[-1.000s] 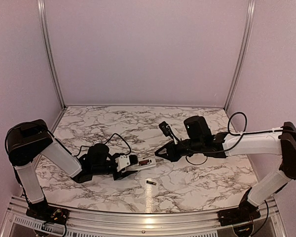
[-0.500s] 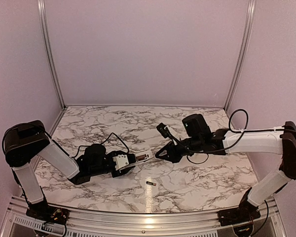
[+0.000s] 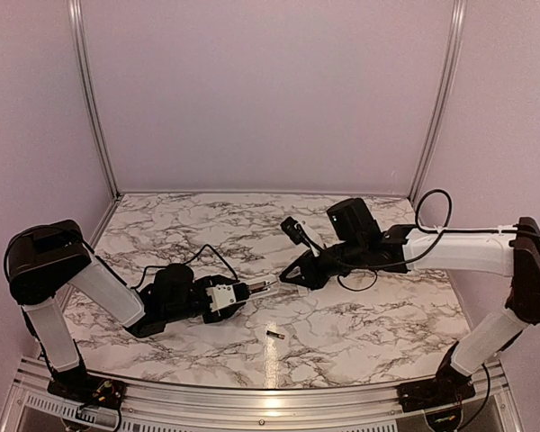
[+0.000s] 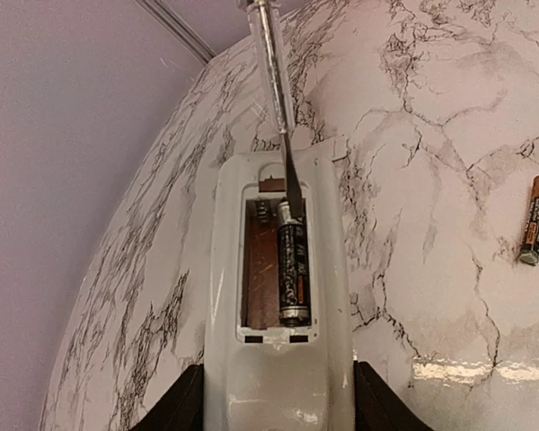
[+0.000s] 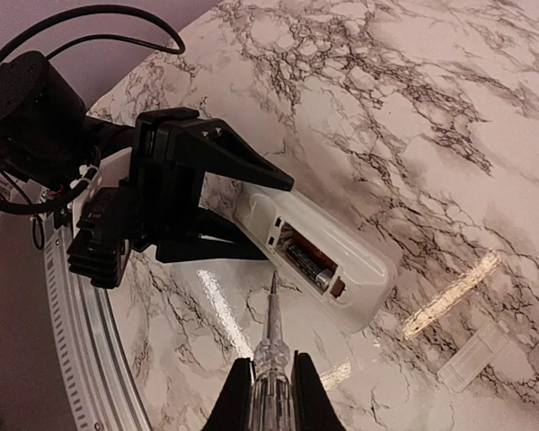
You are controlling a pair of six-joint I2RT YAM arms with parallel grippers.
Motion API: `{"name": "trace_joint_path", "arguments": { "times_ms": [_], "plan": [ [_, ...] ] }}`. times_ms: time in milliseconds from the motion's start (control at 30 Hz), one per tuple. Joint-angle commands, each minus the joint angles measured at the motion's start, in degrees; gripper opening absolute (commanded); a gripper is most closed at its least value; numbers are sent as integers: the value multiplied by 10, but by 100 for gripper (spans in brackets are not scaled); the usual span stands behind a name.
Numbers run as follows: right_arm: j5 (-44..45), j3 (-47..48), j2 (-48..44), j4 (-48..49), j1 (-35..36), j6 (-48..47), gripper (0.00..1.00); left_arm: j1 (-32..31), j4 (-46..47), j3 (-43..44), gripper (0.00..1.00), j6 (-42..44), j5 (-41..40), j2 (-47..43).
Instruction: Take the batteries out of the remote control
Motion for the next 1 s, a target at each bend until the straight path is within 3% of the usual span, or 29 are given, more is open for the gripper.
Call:
{"name": "trace_joint_path", "arguments": {
  "times_ms": [0,400,967],
  "plan": [
    [20,44,27,-45,5,7,0,-5,16,-8,0,11,-8,-13],
    [6,87,63,-81,6,-7,0,-15,3,-18,0,43,-13,-33],
    [18,115,80,-121,12,-13,0,-32,56,-43,0,91,-62,-35]
  ]
}}
